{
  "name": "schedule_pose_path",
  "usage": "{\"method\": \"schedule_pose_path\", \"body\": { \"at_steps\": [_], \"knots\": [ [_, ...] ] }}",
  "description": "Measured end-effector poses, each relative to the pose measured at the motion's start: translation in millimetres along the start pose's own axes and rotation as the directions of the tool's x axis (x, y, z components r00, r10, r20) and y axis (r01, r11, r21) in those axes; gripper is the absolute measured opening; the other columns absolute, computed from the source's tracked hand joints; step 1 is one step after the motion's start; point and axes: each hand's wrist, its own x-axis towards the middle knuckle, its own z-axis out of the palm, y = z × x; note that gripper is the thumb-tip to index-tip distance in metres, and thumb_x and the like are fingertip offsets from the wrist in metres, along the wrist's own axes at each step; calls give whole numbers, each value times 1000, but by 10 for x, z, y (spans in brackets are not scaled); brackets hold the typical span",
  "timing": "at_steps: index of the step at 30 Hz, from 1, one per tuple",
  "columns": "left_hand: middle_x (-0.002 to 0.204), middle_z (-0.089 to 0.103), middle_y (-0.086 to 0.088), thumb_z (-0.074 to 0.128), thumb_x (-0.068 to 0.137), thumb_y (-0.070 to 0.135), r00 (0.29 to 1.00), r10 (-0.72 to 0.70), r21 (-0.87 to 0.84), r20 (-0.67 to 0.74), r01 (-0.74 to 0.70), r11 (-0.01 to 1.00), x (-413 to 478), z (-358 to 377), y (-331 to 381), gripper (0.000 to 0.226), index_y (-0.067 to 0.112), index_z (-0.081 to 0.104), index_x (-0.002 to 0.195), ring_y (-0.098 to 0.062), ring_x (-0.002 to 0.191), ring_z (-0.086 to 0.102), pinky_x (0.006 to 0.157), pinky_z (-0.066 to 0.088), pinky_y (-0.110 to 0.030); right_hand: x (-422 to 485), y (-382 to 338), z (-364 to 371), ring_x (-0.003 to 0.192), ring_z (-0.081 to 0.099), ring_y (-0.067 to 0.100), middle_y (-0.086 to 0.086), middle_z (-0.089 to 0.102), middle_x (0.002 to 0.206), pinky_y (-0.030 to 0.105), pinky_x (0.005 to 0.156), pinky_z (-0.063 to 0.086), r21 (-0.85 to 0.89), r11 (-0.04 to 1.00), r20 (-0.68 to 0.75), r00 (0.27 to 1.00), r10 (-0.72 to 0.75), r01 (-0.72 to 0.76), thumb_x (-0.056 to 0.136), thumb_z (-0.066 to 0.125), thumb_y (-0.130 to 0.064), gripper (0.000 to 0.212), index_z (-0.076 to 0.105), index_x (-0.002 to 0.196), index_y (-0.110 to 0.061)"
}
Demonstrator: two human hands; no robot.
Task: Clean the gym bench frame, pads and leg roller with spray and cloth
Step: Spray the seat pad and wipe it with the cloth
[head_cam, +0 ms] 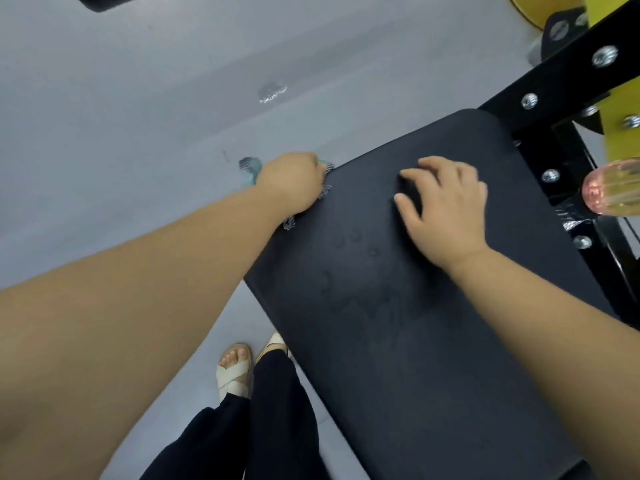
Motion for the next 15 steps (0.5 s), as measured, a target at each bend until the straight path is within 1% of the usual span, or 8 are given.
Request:
{"method": "schedule_pose_path", "body": {
  "at_steps": [2,5,6,7,9,11,13,15],
  "knots": [
    [119,57,-22,31,101,25,997,77,31,4,-77,997,117,17,238,34,1,53,109,-34,111,51,75,32,-31,48,189,64,119,41,34,5,50,131,43,94,31,-10,1000,20,999,26,-26,86,34,-52,53,59,121,-21],
    [111,57,-16,28,102,32,991,119,56,60,-123,991,137,27,255,34,8,51,103,-31,111,50,74,29,-30,10,244,157,117,43,35,6,52,129,45,95,30,-10,1000,-35,999,18,-19,88,38,-48,46,58,120,-21],
    [112,56,-14,27,102,36,990,98,41,104,-102,994,98,14,168,34,11,50,103,-29,113,49,78,30,-30,14,240,163,117,44,35,5,52,128,45,95,31,4,1000,-42,999,24,-24,88,40,-47,45,58,119,-21],
    [121,55,-11,25,101,40,987,54,18,153,-58,998,30,-9,44,37,14,51,109,-26,119,47,85,32,-30,13,229,159,117,44,34,5,53,128,45,95,31,15,1000,-44,999,24,-24,88,41,-47,44,59,119,-21],
    [142,45,-4,22,101,43,974,-51,1,219,52,999,-122,-77,-202,44,22,47,131,-23,133,37,103,27,-30,6,225,164,116,44,33,4,53,127,44,94,31,32,999,-49,998,25,-24,88,42,-47,43,59,118,-22],
    [147,40,-2,22,101,42,970,-113,12,216,114,993,-180,-137,-255,46,24,42,138,-22,136,33,108,23,-30,21,252,152,116,44,32,4,54,127,44,94,31,48,998,-60,998,32,-29,87,43,-47,42,60,117,-23],
    [143,44,-7,23,102,38,974,-123,28,188,120,992,-103,-128,-112,44,19,48,133,-24,132,37,104,27,-29,22,244,161,116,45,32,3,55,126,44,95,32,66,997,-65,997,32,-27,86,45,-46,41,61,116,-23],
    [135,50,-14,24,102,34,985,-77,40,154,72,997,87,-40,188,43,10,55,122,-28,125,44,99,32,-30,15,259,162,116,45,30,2,56,125,44,95,33,102,994,-81,996,42,-33,86,47,-45,40,62,114,-21]
  ]
}}
